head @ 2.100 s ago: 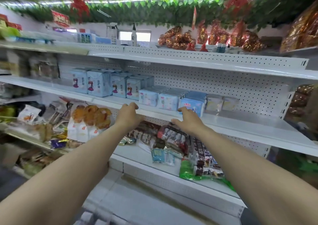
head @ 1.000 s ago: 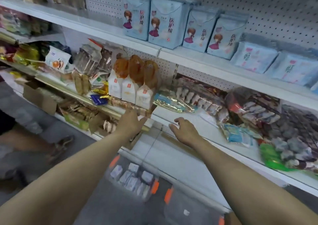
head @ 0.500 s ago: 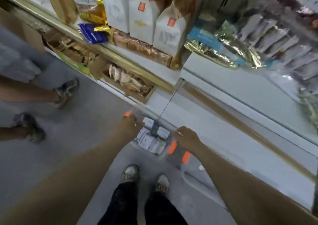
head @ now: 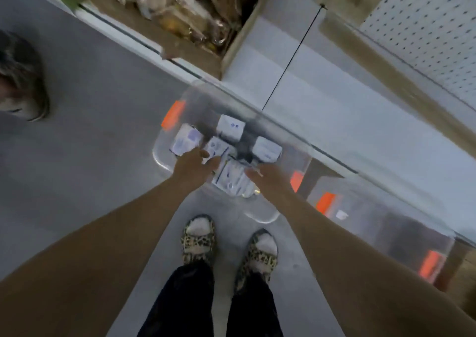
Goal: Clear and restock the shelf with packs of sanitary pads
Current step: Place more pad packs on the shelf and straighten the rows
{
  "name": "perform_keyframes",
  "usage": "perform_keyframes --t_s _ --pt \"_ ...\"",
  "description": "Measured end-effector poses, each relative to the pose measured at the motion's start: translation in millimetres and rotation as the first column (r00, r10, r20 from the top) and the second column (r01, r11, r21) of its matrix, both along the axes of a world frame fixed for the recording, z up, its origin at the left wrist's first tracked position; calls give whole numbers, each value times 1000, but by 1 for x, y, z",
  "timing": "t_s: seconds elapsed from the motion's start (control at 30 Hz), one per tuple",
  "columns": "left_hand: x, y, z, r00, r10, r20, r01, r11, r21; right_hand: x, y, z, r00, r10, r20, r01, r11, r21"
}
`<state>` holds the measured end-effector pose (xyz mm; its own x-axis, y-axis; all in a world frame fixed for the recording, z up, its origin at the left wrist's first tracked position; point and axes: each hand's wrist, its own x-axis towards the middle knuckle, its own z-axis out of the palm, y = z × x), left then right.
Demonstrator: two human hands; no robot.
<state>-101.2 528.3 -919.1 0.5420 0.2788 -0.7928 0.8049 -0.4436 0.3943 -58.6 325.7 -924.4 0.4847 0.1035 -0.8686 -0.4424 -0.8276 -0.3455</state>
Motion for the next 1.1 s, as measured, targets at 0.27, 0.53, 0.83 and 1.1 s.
perform_keyframes --t_s 0.27,0.53,0.83,1.1 --pt "7 -10 -90 979 191 65 -180 972 -149 -3 22 -88 978 -204 48 200 976 84" --pt "11 -8 -108 971 195 140 -189 980 -55 7 -10 -92 949 -271 -162 290 950 113" --pt "17 -18 -136 963 265 45 -264 964 -29 -7 -59 -59 727 -663 -179 669 625 402" --pt "14 -23 -146 972 234 40 -236 968 80 -21 -55 -57 660 -720 -215 711 506 488"
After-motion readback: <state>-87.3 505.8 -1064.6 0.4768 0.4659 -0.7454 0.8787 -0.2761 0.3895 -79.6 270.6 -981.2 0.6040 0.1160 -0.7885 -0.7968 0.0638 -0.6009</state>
